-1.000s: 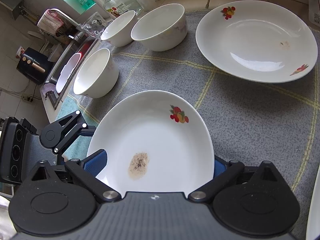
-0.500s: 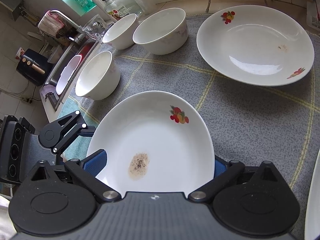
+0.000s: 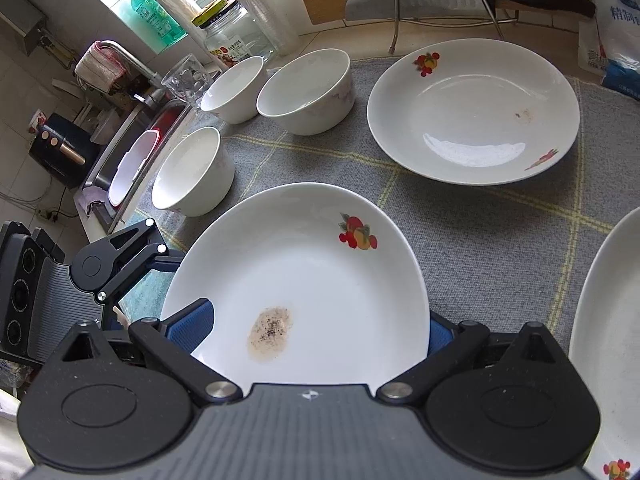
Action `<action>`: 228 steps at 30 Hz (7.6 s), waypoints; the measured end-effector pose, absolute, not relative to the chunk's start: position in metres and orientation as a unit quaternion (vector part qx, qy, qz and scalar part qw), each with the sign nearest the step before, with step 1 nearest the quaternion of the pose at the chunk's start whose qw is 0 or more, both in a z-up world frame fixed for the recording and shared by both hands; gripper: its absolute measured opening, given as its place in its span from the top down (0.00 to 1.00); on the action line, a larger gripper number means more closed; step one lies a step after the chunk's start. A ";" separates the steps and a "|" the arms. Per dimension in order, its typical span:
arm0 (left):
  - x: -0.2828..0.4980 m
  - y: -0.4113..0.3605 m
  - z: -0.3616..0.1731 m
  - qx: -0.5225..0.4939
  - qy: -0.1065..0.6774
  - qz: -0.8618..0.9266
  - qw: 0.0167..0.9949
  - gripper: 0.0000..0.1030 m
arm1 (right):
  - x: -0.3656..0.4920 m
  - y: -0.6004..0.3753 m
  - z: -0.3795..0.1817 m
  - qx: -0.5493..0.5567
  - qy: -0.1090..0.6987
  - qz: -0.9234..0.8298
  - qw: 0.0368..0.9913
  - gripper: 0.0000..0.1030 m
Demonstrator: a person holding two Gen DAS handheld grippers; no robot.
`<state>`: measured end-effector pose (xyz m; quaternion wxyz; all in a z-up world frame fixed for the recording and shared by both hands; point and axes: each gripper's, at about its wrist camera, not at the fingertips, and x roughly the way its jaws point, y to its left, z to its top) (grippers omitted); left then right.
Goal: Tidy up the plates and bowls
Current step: 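Lift the stained plate with the right tool and carry it toward the other plate, then lower the stained plate onto the floral plate and open the right tool, then withdraw the right tool from the stack toward the remaining plates, then grasp the rim of the red-flower white plate with the right tool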
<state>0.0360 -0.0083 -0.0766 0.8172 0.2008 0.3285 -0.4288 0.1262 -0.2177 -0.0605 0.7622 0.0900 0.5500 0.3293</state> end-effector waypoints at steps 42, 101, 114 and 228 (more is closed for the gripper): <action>0.092 -0.167 -0.087 0.230 0.292 -0.515 0.772 0.01 | 0.124 -0.392 -0.053 0.143 0.505 0.209 0.825 0.00; 0.115 -0.199 -0.095 0.247 0.285 -0.475 0.795 0.01 | 0.094 -0.425 -0.057 0.145 0.507 0.133 0.839 0.00; 0.112 -0.194 -0.097 0.227 0.297 -0.451 0.810 0.01 | 0.085 -0.407 -0.053 0.086 0.513 0.105 0.848 0.00; 0.193 -0.108 -0.122 0.117 0.344 -0.226 0.904 0.00 | 0.364 -0.241 -0.104 -0.016 0.530 0.340 0.777 0.09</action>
